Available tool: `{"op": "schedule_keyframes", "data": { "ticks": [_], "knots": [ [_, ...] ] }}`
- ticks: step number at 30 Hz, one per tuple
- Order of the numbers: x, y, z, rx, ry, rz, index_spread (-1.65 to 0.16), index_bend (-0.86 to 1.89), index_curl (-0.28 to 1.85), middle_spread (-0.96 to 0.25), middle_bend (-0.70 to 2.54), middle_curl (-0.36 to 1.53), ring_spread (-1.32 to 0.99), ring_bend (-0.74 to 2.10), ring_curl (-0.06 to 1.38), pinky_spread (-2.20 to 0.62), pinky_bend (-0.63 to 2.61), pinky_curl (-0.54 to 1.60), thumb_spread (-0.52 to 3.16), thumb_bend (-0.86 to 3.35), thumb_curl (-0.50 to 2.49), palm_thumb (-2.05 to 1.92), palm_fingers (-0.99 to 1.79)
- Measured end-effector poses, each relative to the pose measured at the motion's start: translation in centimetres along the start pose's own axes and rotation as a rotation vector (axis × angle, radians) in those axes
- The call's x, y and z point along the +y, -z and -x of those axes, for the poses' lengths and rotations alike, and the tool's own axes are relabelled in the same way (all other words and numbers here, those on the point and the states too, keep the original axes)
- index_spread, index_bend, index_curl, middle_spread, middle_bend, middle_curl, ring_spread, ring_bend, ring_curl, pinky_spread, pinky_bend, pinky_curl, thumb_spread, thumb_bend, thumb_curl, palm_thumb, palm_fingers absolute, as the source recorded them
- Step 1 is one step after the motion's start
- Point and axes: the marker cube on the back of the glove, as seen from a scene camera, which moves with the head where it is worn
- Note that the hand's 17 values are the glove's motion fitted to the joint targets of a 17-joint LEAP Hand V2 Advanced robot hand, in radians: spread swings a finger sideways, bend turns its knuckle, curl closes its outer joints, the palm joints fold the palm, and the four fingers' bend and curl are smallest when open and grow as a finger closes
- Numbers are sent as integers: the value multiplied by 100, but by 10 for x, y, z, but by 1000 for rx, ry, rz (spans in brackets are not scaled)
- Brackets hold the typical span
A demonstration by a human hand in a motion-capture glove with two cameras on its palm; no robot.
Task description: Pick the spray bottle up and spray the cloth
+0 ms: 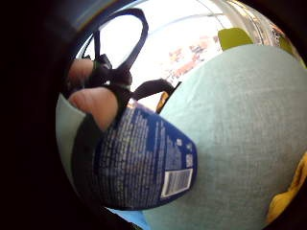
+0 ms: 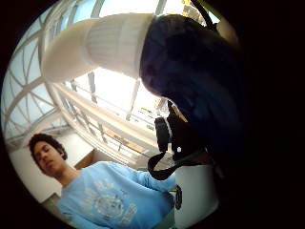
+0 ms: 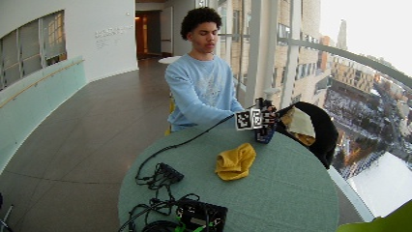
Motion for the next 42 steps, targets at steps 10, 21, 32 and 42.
{"op": "schedule_keyframes", "data": {
  "ticks": [10,21,32,42],
  "knots": [
    [58,87,32,267,-22,37,-27,10,30,-8,20,44,-3,26,35,21,25,38,107,-3,41,64,85],
    [190,218,35,703,-187,51,-32,11,27,-7,24,45,-1,24,34,21,25,38,108,-3,37,60,77],
    [296,248,26,911,-261,46,-36,11,22,-7,27,45,-2,32,37,21,27,38,108,-2,34,59,70],
    [309,251,24,914,-285,37,-38,10,22,-7,28,44,-1,27,35,21,27,37,111,-1,33,62,67]
  ]
}}
